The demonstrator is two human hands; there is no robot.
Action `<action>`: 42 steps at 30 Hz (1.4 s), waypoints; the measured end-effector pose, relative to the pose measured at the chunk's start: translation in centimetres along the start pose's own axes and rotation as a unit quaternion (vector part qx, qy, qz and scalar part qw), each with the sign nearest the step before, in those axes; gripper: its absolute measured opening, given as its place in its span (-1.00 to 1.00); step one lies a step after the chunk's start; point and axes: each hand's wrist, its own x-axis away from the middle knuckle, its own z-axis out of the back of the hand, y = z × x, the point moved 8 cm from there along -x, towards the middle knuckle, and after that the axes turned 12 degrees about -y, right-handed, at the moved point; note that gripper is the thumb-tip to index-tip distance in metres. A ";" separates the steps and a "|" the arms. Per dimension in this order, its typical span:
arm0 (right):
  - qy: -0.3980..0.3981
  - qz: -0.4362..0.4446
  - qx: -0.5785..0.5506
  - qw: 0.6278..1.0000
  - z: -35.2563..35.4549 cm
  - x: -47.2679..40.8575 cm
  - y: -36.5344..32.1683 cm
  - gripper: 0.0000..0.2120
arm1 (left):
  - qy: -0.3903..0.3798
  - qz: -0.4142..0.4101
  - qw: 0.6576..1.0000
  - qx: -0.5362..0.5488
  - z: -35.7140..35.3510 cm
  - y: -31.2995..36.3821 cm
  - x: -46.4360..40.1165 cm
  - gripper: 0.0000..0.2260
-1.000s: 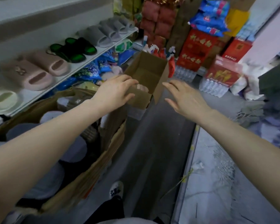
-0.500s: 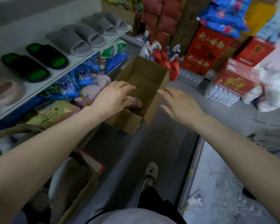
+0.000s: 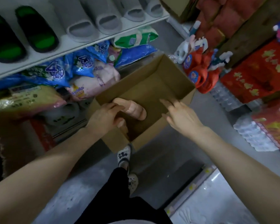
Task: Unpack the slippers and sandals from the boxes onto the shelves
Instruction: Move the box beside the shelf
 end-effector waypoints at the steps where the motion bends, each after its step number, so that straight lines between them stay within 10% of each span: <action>1: -0.008 0.013 -0.004 1.000 -0.5 -1.5 0.7 -0.48 | -0.009 0.015 1.000 0.008 -0.7 -0.7 -1.1 -0.62; 24: -0.320 0.129 -0.059 0.937 -24.1 -28.9 3.3 -0.29 | -0.304 0.339 0.889 0.052 -24.5 -8.9 -16.6 -0.36; 28: -0.312 0.164 -0.064 0.934 -26.2 -31.2 2.5 -0.51 | -0.352 0.377 0.856 0.017 -25.7 -9.3 -17.5 -0.55; 35: -0.305 0.131 -0.146 0.932 -24.6 -32.1 8.7 -0.85 | -0.125 0.301 0.927 0.185 -21.7 -7.6 -20.3 -0.49; 42: -0.249 0.002 -0.283 0.926 -24.8 -33.5 16.5 -0.49 | -0.078 0.317 0.920 0.217 -22.3 -8.4 -23.8 -0.47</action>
